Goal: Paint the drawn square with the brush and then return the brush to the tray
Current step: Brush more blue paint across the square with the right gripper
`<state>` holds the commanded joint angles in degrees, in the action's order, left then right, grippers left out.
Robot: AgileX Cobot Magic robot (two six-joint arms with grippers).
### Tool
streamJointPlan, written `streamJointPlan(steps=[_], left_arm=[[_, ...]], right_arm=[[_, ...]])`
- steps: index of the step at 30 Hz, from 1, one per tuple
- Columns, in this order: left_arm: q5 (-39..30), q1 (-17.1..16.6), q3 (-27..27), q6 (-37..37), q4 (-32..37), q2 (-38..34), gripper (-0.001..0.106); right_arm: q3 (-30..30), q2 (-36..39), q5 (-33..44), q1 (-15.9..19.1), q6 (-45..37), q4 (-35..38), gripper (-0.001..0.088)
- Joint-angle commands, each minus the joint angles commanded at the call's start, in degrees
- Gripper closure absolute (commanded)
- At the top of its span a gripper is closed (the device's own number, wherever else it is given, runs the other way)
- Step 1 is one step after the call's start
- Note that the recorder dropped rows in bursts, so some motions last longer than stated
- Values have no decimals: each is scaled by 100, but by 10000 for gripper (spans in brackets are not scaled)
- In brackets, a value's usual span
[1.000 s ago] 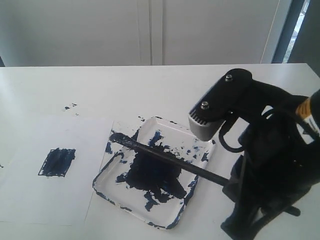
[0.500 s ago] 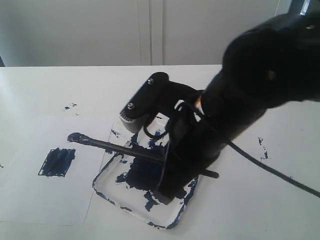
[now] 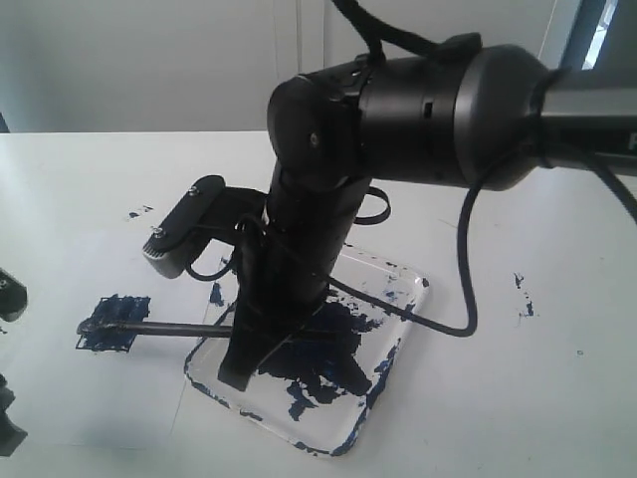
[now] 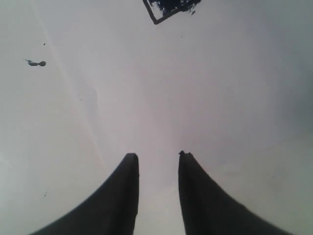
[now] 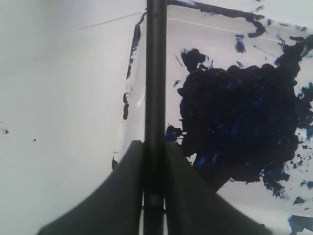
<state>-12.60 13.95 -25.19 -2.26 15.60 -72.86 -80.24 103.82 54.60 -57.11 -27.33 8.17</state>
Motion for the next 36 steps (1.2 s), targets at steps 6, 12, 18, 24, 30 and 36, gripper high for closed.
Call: streamJointPlan(steps=[6,12,18,24,30,36], left_arm=[[130,0,0,-10,13,-330,705],[258,0,0,-10,22,-572,705],[343,0,0,-10,22,-610,705],[366,0,0,0,22,-750,705],[402,0,0,30,22,-796,705],[402,0,0,30,22,-796,705]], right_arm=[[-63,59,4,-16,-10,-127,868],[-63,83,-9,-16,40,-419,868],[-63,123,-113,-16,40,-419,868],[-134,237,-126,-16,40,-355,868],[-134,260,-153,-16,40,-355,868],[-134,341,-153,-16,40,-355,868]])
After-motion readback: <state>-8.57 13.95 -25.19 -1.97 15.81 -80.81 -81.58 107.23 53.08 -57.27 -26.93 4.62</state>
